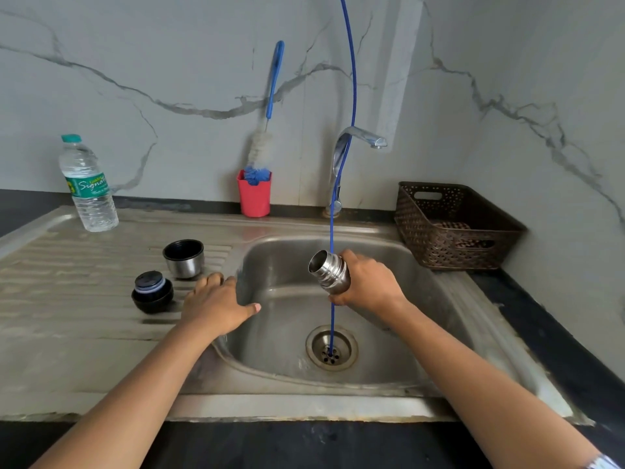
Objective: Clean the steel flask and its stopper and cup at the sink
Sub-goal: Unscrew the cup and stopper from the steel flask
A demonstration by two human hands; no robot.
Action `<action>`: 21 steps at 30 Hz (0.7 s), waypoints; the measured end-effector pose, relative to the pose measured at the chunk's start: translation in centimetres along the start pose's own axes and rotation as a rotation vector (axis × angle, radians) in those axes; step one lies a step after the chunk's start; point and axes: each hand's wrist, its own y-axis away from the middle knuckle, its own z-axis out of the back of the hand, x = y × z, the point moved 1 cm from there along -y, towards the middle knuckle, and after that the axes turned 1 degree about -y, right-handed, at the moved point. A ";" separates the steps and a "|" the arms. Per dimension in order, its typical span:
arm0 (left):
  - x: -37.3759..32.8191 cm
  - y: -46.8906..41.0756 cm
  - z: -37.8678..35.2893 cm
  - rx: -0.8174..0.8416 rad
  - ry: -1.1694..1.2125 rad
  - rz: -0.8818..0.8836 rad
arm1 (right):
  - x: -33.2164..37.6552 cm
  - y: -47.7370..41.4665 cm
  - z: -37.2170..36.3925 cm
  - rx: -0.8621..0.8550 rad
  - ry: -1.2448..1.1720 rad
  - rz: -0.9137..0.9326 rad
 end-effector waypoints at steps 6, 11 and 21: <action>0.0 -0.1 0.0 -0.004 0.004 0.001 | 0.0 -0.1 -1.3 0.070 0.180 0.036; 0.0 0.1 0.0 -0.012 0.009 0.001 | 0.3 0.1 -1.7 0.093 0.286 0.083; -0.1 0.1 -0.1 -0.018 0.011 0.005 | 0.3 0.2 -2.2 0.091 0.363 0.113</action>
